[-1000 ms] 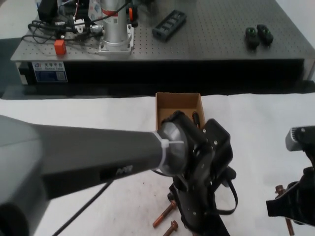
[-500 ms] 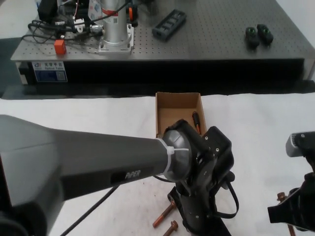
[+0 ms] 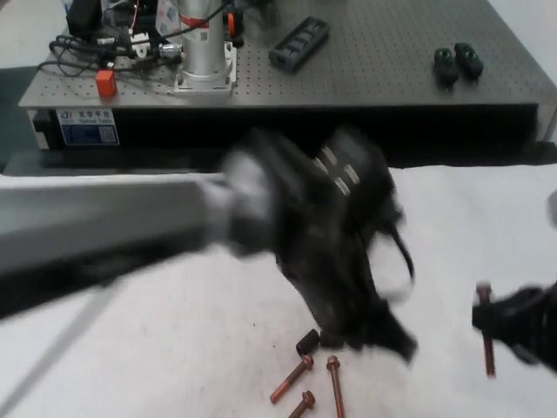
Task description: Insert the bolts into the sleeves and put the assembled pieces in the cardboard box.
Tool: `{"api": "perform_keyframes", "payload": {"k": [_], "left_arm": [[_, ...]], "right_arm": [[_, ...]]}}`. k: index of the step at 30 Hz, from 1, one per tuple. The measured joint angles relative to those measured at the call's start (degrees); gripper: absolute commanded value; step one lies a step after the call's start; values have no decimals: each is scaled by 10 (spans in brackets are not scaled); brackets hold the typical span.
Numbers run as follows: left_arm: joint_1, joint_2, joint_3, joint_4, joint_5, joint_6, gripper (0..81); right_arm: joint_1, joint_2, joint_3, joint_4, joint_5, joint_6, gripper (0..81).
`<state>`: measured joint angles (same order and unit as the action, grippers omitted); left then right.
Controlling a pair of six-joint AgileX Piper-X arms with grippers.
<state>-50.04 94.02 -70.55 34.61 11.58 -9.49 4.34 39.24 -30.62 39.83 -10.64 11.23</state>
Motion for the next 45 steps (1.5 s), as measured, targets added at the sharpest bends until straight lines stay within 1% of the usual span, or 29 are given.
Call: {"api": "perform_keyframes", "payload": {"k": [1,3,4,5,7,8,10,12,15,19,23,29,36,38,39,40,42,43,44,45], "left_arm": [[6,-36,30,-38,12,-10,6],[11,-98,91,-120,43,-25,6],[11,-98,98,-120,43,-27,6],[11,-125,125,-161,61,-33,6],[9,-166,191,-239,97,-40,6],[7,-184,218,-278,117,-46,6],[7,-210,257,-346,145,-60,6],[7,-230,281,-404,160,-77,6],[7,-240,291,-452,169,-87,6],[7,-240,292,-469,183,-97,6],[7,-240,292,-469,183,-102,6],[7,-240,294,-474,182,-106,6],[6,-240,294,-477,151,-107,6],[6,-240,294,-477,146,-107,6],[6,-240,294,-477,143,-107,6],[6,-240,294,-478,141,-107,6],[6,-240,294,-478,140,-107,6],[6,-240,294,-478,140,-107,6],[6,-240,294,-478,140,-107,6],[6,-240,294,-480,135,-107,6]], "right_arm": [[0,-12,4,-25,-3,4,32],[0,-37,17,-107,-40,54,32],[0,-42,23,-152,-93,119,32],[0,-48,33,-244,-137,182,32],[0,-42,36,-319,-163,225,32],[0,-42,36,-326,-166,228,32],[0,-29,36,-386,-182,257,32],[0,-21,36,-417,-190,273,32],[13,6,36,-484,-211,304,32],[48,35,38,-513,-233,314,32],[78,46,38,-519,-238,315,32],[83,46,38,-483,-237,296,32],[83,46,38,-477,-239,286,31],[83,46,38,-477,-251,267,0],[83,46,38,-477,-262,262,44],[83,46,38,-474,-277,257,110],[83,46,38,-472,-297,248,274],[83,46,38,-473,-302,246,342],[83,46,38,-473,-303,246,377],[83,46,38,-473,-306,245,394]]}}
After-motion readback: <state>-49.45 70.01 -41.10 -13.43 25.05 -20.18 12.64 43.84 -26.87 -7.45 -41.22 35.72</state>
